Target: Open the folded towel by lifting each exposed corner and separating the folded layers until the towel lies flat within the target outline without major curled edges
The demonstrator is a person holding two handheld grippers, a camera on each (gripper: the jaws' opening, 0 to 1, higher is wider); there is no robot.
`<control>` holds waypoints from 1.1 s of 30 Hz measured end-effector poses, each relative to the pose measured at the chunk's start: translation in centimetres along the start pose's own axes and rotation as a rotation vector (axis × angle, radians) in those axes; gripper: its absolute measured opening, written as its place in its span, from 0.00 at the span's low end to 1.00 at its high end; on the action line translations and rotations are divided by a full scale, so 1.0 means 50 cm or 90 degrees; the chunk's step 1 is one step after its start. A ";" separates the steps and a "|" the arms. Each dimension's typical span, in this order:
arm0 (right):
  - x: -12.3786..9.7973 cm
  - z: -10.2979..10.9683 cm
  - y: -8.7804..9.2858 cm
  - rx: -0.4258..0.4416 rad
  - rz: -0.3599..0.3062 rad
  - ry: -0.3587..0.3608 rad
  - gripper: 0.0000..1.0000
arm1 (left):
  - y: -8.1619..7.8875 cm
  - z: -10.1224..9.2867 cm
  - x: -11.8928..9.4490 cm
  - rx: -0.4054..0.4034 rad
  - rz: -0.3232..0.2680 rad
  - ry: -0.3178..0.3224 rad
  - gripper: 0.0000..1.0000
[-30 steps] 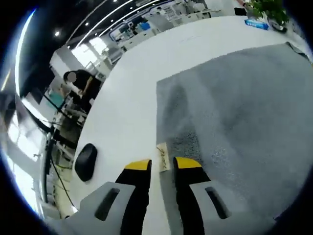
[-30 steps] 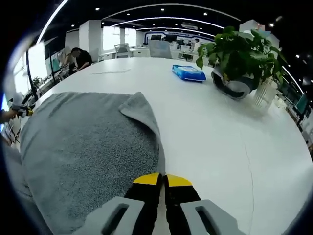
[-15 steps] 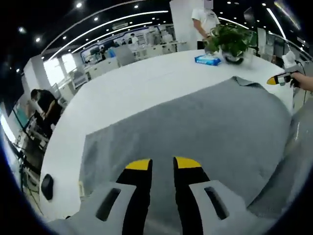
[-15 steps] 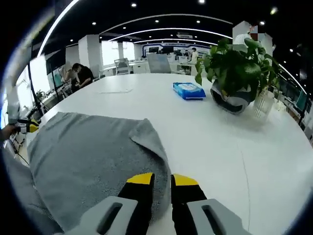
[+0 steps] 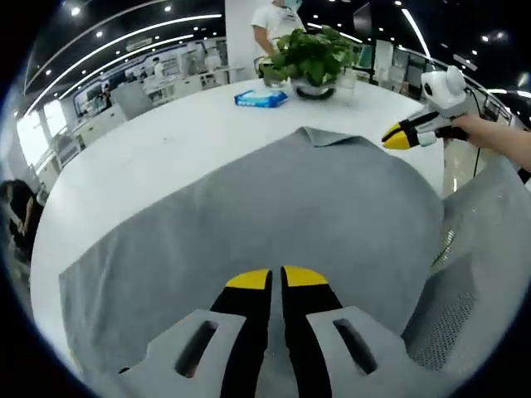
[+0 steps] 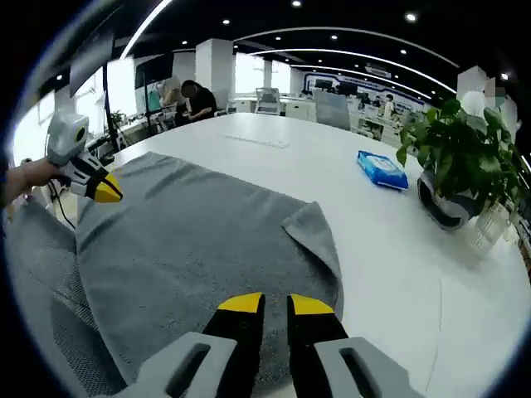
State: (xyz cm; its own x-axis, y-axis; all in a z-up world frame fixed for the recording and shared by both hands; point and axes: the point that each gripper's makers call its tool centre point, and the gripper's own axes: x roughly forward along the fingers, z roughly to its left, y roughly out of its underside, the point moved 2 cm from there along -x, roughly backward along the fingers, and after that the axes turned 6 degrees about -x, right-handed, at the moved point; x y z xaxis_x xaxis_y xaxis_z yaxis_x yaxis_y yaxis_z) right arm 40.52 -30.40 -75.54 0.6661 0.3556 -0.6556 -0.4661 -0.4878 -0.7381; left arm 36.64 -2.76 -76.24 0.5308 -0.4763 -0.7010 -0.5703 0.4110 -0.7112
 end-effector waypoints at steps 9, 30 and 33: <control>0.069 -0.070 -0.067 -0.089 -0.008 0.001 0.08 | 0.051 -0.034 0.029 -0.007 0.045 0.004 0.01; 0.234 -0.035 -0.081 -0.161 0.101 -0.093 0.04 | 0.070 -0.034 0.041 0.067 0.058 -0.012 0.01; 0.234 -0.030 -0.077 -0.162 0.110 -0.107 0.00 | 0.069 -0.033 0.041 0.061 0.055 -0.011 0.01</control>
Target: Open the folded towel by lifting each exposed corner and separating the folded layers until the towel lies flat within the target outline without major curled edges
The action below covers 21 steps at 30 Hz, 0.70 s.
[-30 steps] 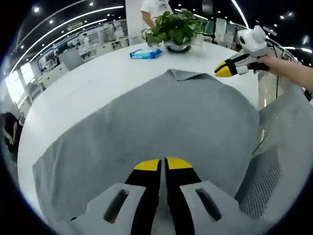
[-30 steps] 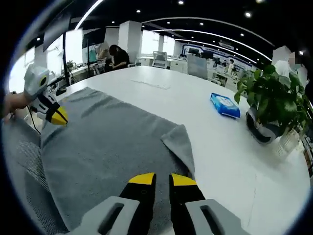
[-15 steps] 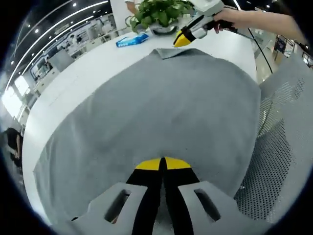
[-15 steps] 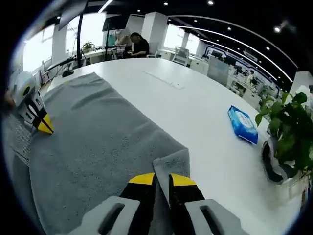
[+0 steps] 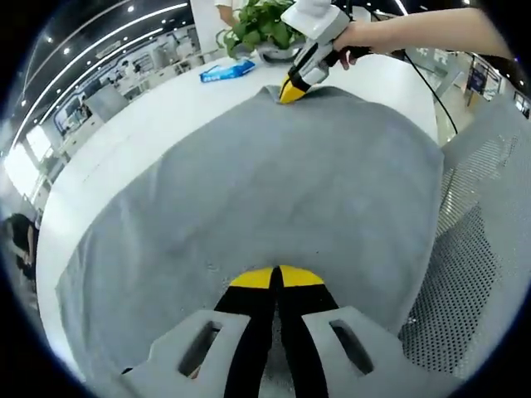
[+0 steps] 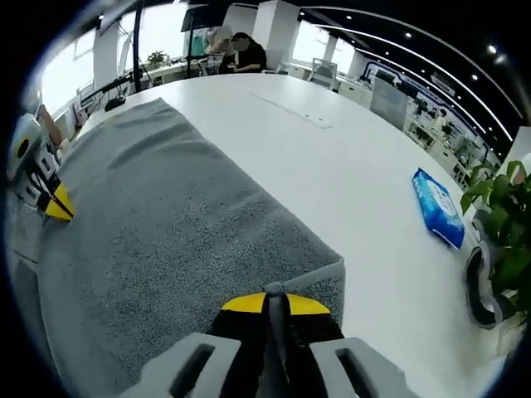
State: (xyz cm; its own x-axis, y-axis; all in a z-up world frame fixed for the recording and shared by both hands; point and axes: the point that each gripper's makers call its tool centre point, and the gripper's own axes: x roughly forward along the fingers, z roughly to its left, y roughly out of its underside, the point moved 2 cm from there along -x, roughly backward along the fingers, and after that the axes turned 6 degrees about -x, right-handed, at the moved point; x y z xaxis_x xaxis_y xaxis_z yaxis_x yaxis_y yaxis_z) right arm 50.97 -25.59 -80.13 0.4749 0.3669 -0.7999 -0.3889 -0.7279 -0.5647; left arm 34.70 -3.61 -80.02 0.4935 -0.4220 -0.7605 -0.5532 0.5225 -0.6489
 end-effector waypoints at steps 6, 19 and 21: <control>-0.019 -0.014 -0.015 0.037 -0.027 0.019 0.00 | 0.001 0.000 -0.002 -0.004 -0.003 0.000 0.01; -0.095 -0.152 0.036 0.160 -0.046 0.129 0.00 | 0.002 0.000 -0.003 -0.009 -0.003 0.005 0.01; -0.091 -0.164 0.050 0.167 -0.036 0.141 0.00 | 0.002 0.000 -0.002 -0.009 -0.004 0.005 0.01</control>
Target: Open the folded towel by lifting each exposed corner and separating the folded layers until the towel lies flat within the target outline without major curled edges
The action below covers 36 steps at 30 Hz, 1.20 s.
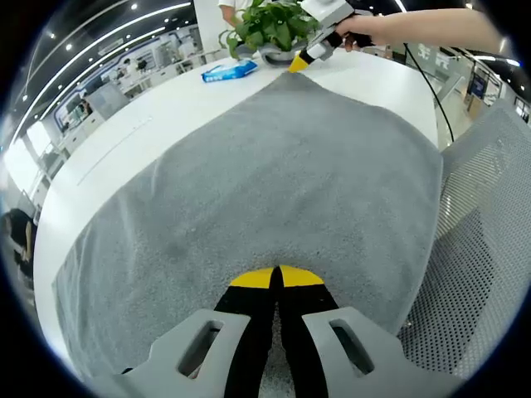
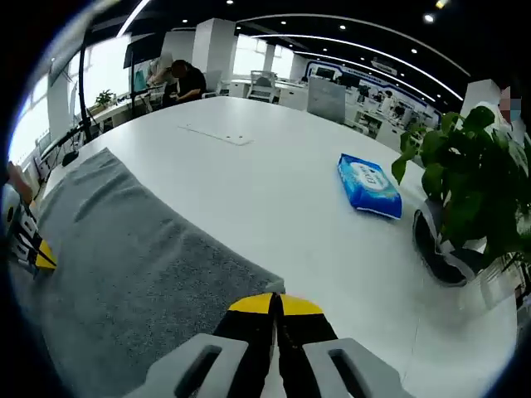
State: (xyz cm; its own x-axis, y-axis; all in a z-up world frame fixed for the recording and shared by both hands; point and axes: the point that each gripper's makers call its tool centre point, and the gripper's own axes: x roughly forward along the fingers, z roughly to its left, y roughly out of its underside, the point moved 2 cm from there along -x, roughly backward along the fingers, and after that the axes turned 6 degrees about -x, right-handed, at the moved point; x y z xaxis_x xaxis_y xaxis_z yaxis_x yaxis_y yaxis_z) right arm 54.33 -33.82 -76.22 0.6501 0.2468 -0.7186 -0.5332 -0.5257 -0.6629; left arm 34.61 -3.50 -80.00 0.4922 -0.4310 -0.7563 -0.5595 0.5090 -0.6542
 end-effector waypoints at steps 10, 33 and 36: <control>0.041 0.030 0.049 -0.012 0.055 -0.027 0.00 | -0.001 0.002 0.003 -0.006 -0.004 0.001 0.01; -0.297 0.235 0.268 0.096 0.078 -0.193 0.09 | -0.007 0.003 0.009 0.008 -0.005 -0.001 0.01; -0.291 0.263 0.268 0.189 0.065 -0.206 0.09 | -0.007 0.003 0.008 -0.005 -0.006 0.002 0.01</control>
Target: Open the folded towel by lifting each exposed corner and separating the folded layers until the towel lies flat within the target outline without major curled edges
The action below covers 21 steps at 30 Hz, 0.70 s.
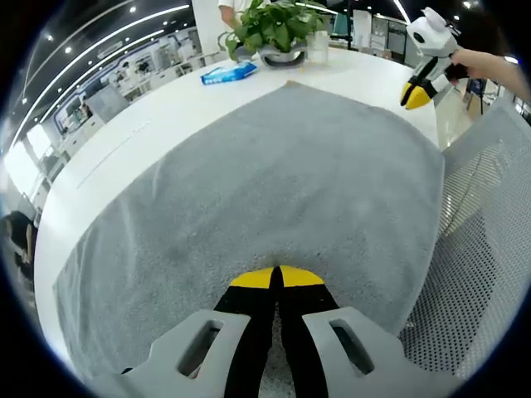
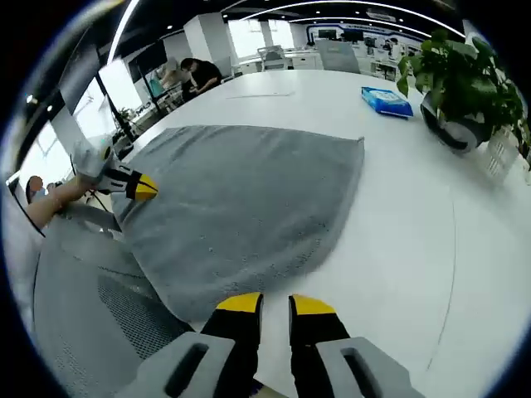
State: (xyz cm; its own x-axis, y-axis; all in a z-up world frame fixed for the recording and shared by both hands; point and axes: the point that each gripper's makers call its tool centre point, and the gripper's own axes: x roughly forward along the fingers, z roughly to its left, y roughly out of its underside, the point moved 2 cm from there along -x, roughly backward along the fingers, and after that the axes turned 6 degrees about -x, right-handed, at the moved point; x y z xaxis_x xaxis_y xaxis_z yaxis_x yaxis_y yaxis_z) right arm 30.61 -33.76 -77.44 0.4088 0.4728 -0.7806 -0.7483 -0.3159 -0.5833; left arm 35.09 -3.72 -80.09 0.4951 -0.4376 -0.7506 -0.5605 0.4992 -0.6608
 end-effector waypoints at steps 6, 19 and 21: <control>0.028 0.038 0.009 0.137 0.014 -0.039 0.04 | -0.001 -0.003 -0.001 0.008 0.000 0.000 0.01; 0.028 0.055 -0.050 0.146 -0.032 -0.042 0.00 | -0.001 -0.003 -0.002 0.011 0.002 0.002 0.01; 0.033 0.054 -0.066 0.146 -0.039 -0.041 0.00 | 0.000 -0.002 -0.002 0.011 0.002 0.002 0.01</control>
State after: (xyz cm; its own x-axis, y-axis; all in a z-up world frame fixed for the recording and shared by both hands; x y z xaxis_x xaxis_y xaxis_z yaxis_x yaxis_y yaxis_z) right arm 32.35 -29.69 -76.18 0.4288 0.5388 -0.7251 -0.8251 -0.0933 -0.5573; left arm 34.97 -3.79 -80.01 0.4912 -0.4390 -0.7523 -0.5498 0.5137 -0.6587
